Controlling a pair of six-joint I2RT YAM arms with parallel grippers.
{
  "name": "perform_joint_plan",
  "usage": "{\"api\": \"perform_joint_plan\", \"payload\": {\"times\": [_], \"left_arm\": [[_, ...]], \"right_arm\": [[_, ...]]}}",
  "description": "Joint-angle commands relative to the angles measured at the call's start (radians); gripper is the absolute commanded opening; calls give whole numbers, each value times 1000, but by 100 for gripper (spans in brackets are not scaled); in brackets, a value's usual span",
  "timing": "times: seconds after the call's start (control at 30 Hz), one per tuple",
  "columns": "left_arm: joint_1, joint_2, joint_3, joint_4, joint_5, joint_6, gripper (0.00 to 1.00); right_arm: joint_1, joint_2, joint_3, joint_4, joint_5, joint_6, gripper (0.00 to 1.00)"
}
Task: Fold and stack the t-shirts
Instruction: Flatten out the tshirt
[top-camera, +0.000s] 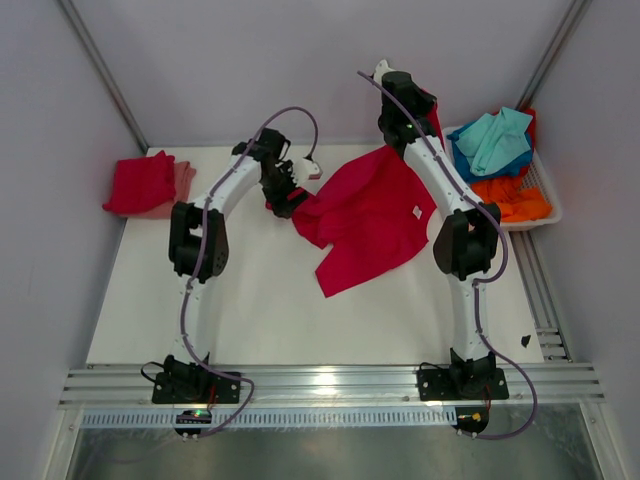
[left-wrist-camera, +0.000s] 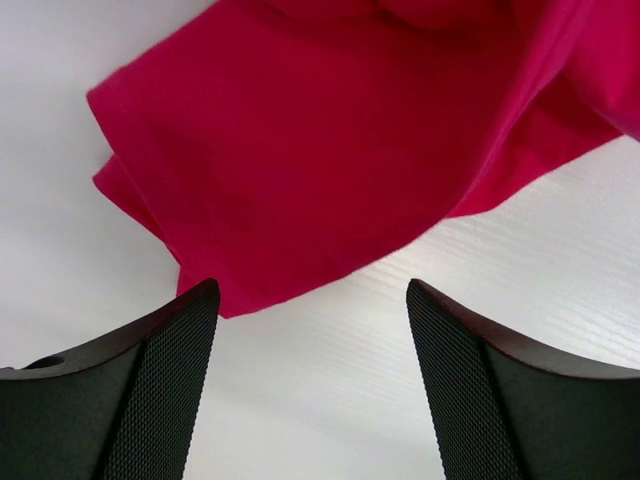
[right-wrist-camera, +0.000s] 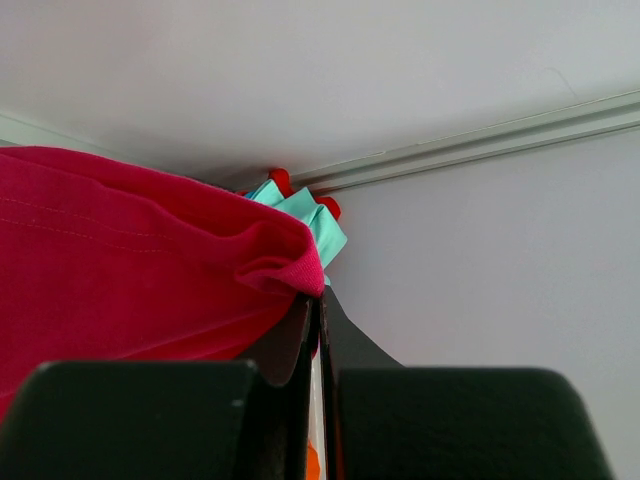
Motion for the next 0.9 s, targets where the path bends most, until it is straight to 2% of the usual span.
{"api": "perform_joint_plan", "payload": {"times": [0.0,0.07,0.3,0.37,0.4,0.5,0.53,0.6,0.63,0.73,0.87], "left_arm": [[-5,26,55,54,27,-31,76],[-10,35,57,67,27,-37,72],[-19,41,60,30,39,-13,69],[-19,27,38,13,44,3,66],[-19,23,31,12,44,16,62],[-21,33,37,-8,46,24,41],[-21,45,52,-46,44,23,27],[-22,91,124,-86,35,7,14],[-24,105,147,-103,30,-16,3],[-22,118,178,-98,-20,-77,0],[-19,98,211,30,-143,-190,0]], "right_arm": [[-3,-14,41,26,29,3,3],[-3,-13,41,25,31,3,3],[-7,-14,41,26,31,2,3],[-8,-14,42,21,31,6,3],[-8,-13,41,21,31,9,3],[-8,-5,45,17,31,11,3],[-8,-5,47,17,30,12,3],[-8,-5,47,15,31,12,3],[-8,-7,47,15,30,14,3],[-8,-14,50,9,30,35,3],[-10,-36,108,-55,-18,111,3]]}}
